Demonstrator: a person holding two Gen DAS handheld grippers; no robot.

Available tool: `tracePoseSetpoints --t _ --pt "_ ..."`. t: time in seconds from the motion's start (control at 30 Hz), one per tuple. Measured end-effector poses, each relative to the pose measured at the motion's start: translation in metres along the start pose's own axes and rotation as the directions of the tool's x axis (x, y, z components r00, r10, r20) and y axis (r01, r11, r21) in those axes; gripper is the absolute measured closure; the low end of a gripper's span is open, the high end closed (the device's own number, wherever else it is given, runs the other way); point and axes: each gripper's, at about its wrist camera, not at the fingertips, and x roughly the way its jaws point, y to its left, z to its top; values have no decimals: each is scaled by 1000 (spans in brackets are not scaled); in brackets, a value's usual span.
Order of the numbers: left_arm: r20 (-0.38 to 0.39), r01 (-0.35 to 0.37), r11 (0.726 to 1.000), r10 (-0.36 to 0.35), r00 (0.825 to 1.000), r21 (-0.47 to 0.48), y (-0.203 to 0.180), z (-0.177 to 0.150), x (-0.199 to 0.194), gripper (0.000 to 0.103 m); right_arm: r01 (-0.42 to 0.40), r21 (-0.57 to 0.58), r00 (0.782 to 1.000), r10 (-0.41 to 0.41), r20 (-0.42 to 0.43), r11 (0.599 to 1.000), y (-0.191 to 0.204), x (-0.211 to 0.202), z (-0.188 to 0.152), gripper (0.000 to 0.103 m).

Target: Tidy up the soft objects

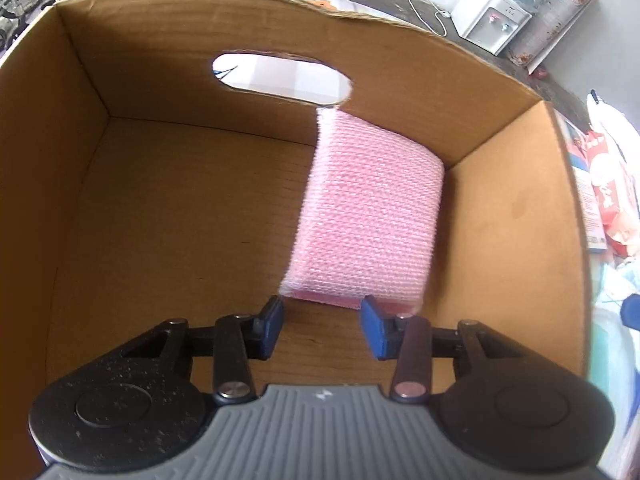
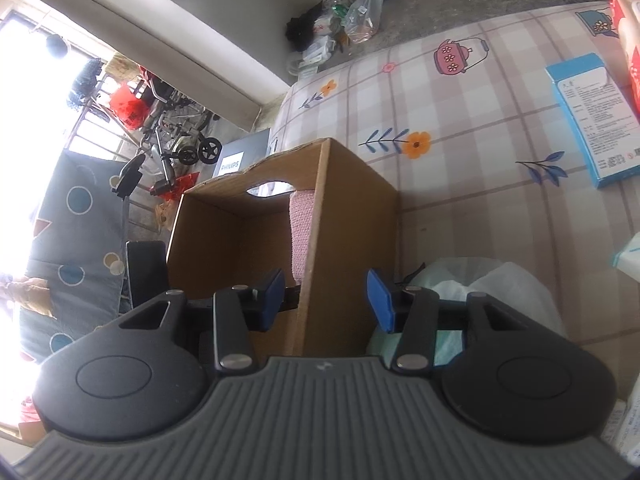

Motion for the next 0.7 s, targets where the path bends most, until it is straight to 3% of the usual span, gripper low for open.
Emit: tracePoseSetpoints --t 0.13,0.23,0.33,0.5,0.7 --pt "30 5 1000 -5 1000 -2 -1 0 -18 36 5 -2 1000 -5 12 1000 -4 -5 3 54" --pt "75 11 999 -8 997 -32 2 6 -27 33 14 0 1000 -14 24 1000 -10 -7 6 53" --pt "117 -9 996 20 993 -94 1 17 -28 38 20 10 999 -20 35 1000 -16 -8 8 53" --pt "94 16 986 0 996 -168 -3 29 -20 60 29 25 999 -30 36 999 -29 -9 7 53" --pt "60 41 991 -34 998 -130 -8 30 -19 58 54 46 998 -56 38 997 -44 -13 6 53"
